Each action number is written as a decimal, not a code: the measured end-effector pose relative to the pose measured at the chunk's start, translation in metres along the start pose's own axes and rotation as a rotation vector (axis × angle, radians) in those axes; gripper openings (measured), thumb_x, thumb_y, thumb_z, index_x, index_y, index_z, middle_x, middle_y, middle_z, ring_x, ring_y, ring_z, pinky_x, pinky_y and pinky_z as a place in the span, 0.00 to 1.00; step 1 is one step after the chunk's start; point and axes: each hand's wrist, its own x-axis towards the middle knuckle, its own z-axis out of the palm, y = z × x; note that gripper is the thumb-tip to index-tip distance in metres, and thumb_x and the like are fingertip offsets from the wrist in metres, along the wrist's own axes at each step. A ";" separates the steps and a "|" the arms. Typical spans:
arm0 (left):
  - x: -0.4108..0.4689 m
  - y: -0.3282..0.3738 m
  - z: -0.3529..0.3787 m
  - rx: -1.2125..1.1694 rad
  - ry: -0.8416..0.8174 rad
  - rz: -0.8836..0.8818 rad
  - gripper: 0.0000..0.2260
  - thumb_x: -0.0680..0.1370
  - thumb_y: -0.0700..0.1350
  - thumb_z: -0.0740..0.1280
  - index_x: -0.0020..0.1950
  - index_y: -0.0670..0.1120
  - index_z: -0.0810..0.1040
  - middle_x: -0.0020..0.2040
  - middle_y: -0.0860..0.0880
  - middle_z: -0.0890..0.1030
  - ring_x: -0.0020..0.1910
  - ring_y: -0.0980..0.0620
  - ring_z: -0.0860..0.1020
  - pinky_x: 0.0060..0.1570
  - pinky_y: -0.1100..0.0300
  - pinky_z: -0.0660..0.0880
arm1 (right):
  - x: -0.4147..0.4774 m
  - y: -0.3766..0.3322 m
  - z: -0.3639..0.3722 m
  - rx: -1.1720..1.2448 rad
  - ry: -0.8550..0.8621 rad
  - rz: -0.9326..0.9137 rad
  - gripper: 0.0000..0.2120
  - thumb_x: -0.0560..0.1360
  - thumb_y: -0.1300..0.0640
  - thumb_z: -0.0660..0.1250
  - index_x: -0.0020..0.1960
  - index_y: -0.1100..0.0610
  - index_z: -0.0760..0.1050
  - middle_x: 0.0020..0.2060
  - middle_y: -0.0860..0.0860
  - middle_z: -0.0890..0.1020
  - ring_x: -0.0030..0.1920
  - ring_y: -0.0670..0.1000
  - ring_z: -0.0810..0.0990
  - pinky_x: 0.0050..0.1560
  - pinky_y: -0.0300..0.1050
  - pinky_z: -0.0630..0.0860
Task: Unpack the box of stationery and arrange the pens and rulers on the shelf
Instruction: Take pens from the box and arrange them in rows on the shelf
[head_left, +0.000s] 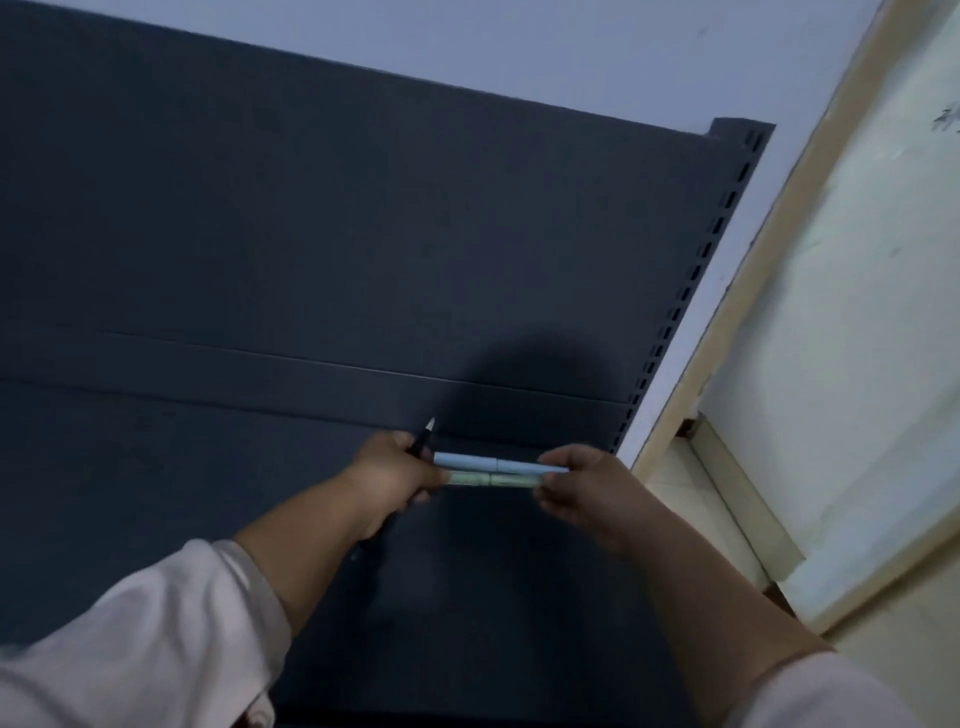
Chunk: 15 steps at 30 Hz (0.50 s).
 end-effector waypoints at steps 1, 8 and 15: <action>0.004 -0.003 0.002 0.009 0.030 0.005 0.09 0.71 0.33 0.72 0.44 0.42 0.73 0.34 0.45 0.77 0.26 0.53 0.72 0.19 0.68 0.65 | 0.008 0.001 0.000 -0.075 -0.022 -0.014 0.08 0.77 0.69 0.63 0.48 0.58 0.76 0.42 0.57 0.80 0.39 0.51 0.81 0.42 0.42 0.81; 0.033 -0.015 0.005 0.206 0.130 0.043 0.09 0.69 0.36 0.73 0.40 0.47 0.75 0.36 0.50 0.78 0.37 0.52 0.76 0.39 0.62 0.72 | 0.057 0.014 0.004 -0.522 -0.053 -0.240 0.11 0.71 0.67 0.70 0.40 0.51 0.78 0.37 0.50 0.81 0.36 0.47 0.77 0.37 0.35 0.73; 0.060 -0.019 0.009 0.426 0.158 0.104 0.06 0.71 0.40 0.71 0.43 0.46 0.75 0.38 0.51 0.77 0.38 0.54 0.75 0.32 0.67 0.67 | 0.090 0.029 0.011 -0.752 -0.026 -0.366 0.08 0.72 0.63 0.69 0.45 0.50 0.79 0.42 0.49 0.81 0.43 0.47 0.78 0.40 0.36 0.70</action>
